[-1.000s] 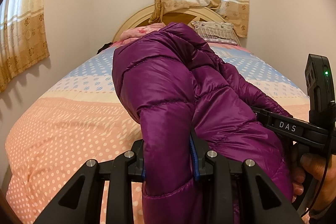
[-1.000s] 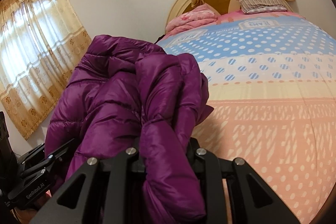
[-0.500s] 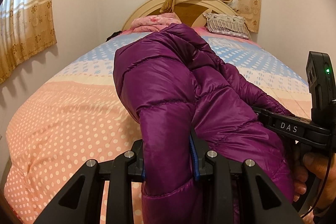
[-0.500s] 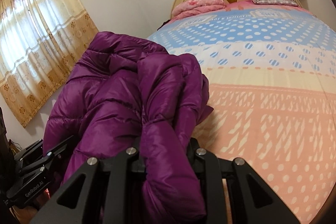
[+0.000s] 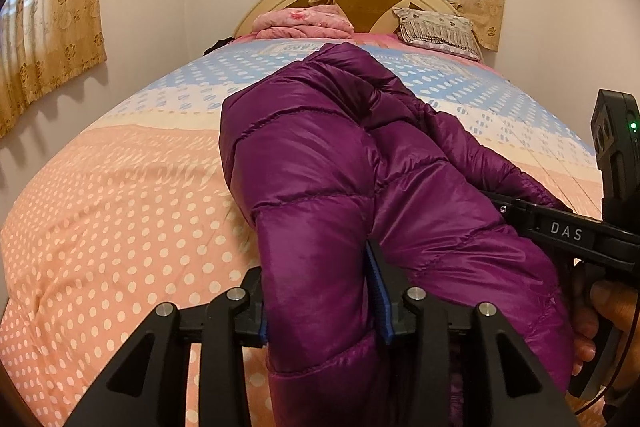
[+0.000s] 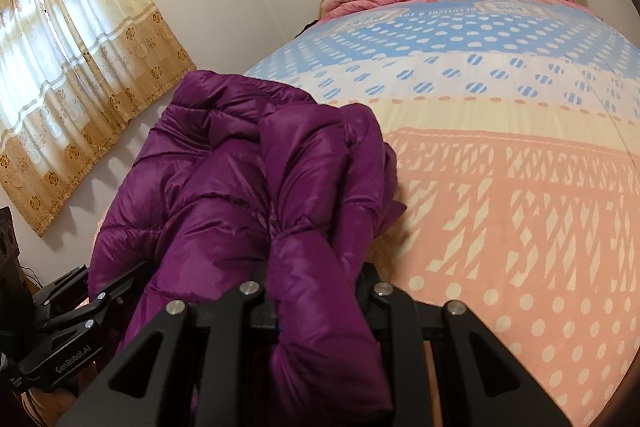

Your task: Fold large clothes

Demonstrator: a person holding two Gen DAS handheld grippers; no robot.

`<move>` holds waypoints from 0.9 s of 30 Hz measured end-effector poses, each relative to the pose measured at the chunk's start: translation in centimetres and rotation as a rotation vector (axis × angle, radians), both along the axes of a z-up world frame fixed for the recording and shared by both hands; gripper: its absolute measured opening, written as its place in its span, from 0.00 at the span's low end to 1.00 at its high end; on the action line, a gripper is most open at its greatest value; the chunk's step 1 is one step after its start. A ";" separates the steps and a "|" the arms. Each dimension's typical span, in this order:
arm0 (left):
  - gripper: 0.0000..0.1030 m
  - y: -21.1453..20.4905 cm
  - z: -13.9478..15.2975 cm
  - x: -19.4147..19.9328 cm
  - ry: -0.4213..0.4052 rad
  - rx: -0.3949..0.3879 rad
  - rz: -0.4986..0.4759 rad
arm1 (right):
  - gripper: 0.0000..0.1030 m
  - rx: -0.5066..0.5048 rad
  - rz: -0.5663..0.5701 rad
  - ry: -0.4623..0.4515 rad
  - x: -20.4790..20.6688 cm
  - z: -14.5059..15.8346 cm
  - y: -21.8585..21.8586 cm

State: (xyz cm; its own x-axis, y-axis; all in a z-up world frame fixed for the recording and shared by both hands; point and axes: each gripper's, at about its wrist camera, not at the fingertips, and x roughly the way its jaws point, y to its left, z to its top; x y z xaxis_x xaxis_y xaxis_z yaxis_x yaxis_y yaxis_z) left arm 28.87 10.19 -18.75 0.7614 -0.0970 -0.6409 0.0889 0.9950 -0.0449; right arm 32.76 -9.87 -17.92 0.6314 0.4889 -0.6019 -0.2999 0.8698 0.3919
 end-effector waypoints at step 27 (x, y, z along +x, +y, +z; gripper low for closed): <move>0.89 1.8 -1.2 -0.5 0.009 0.025 0.099 | 0.52 -0.013 -0.052 0.049 0.4 -1.7 -0.7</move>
